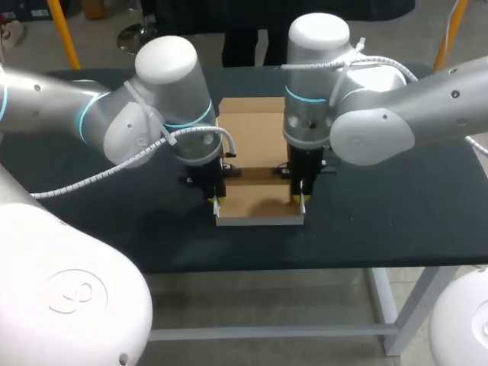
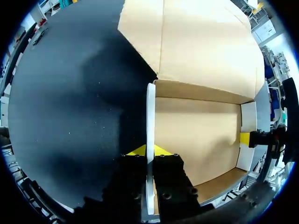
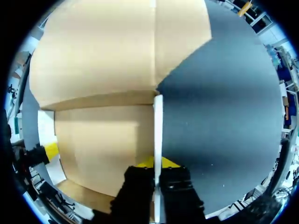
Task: Assemble the packaging by folding the flat box into shape, placing the metal phone stand inside, and closing the box properly
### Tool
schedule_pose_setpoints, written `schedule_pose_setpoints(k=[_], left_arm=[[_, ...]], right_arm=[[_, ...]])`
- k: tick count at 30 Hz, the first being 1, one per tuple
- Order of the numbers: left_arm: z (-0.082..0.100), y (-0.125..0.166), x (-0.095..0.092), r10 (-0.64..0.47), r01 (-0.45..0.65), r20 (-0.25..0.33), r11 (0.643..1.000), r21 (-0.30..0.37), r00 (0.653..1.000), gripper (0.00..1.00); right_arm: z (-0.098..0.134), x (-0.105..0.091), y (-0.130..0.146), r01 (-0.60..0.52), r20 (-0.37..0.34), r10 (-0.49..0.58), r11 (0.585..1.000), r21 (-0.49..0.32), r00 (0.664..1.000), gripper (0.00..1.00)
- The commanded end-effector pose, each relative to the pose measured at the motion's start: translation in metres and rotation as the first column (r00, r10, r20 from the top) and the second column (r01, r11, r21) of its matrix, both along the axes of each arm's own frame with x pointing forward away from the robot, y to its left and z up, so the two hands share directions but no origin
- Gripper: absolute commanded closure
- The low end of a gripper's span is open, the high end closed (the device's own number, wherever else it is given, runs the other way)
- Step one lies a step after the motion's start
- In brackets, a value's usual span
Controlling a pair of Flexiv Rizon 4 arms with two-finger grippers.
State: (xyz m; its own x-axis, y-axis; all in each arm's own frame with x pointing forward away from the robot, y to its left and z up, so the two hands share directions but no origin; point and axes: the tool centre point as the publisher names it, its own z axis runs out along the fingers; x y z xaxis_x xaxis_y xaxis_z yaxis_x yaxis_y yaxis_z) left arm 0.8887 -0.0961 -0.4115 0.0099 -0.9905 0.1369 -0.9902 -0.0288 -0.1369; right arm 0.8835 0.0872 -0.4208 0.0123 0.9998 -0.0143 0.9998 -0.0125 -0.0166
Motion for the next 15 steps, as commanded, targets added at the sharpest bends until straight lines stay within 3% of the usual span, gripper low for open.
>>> schedule_pose_setpoints(k=[1,3,15], left_arm=[[-0.003,-0.006,-0.001,0.022,-0.022,0.001,0.990,0.139,1.000,1.00],[-0.003,-0.006,-0.002,0.023,-0.023,0.000,0.990,0.137,1.000,1.00],[0.001,-0.005,-0.004,0.016,-0.017,0.007,0.989,0.146,1.000,1.00]], right_arm=[[0.008,-0.005,0.003,-0.012,0.025,0.012,1.000,0.005,1.000,0.62],[0.014,-0.007,0.001,-0.019,0.042,0.018,1.000,0.025,0.999,0.00],[0.056,-0.022,-0.015,-0.146,0.164,0.121,0.978,0.152,0.979,0.00]])
